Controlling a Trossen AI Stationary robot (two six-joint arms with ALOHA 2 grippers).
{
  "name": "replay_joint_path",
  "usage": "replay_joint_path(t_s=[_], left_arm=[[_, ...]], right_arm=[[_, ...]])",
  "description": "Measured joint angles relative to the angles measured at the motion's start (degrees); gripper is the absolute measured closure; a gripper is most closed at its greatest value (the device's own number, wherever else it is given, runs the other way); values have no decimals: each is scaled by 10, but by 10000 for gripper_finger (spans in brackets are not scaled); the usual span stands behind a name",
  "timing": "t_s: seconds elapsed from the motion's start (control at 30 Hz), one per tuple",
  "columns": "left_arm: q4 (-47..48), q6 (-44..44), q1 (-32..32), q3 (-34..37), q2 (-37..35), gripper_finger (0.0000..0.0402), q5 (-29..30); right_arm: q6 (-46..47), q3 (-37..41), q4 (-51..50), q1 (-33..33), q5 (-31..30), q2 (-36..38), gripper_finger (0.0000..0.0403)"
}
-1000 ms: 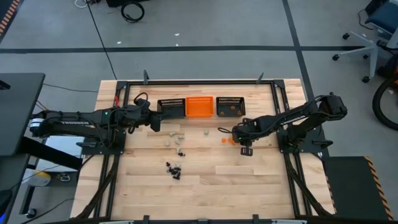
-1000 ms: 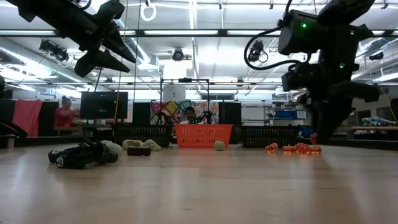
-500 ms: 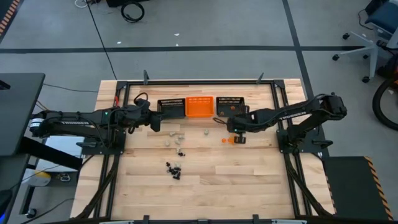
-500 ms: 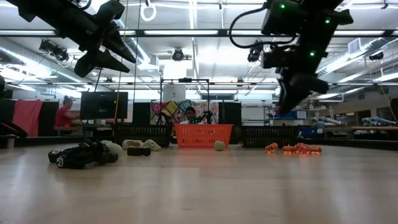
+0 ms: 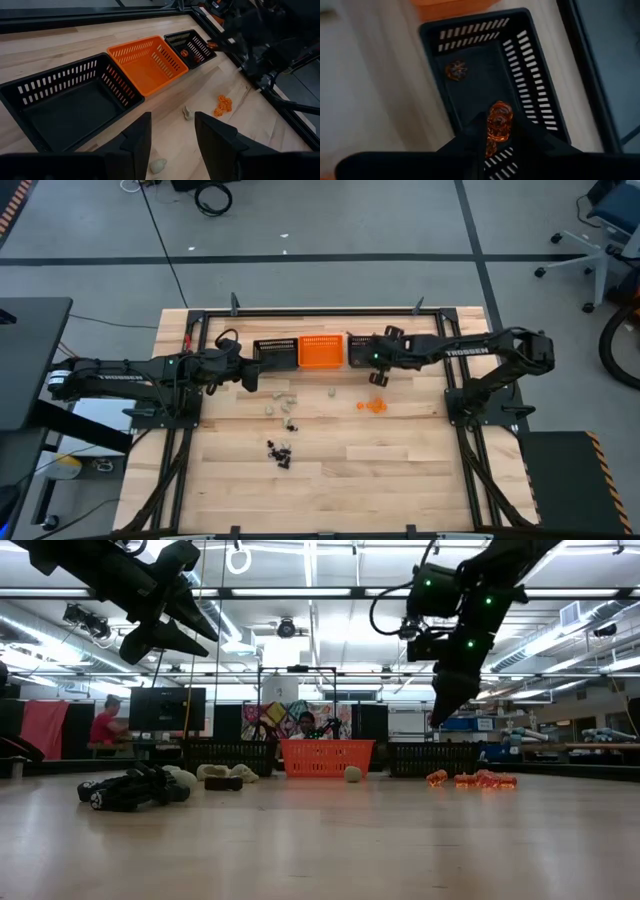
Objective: Sort Halloween decoration
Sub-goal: Put the orange pumpkin toy into the right black bin
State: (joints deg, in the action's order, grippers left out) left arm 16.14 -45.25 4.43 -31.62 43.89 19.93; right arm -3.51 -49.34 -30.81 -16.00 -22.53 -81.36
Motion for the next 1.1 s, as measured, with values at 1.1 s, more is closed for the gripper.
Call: replay_joint_path(t_s=[1.1], left_arm=[[0, 0, 0, 0, 0, 244, 0]], right_arm=[[-34, -63, -64, -76, 303, 1, 242]])
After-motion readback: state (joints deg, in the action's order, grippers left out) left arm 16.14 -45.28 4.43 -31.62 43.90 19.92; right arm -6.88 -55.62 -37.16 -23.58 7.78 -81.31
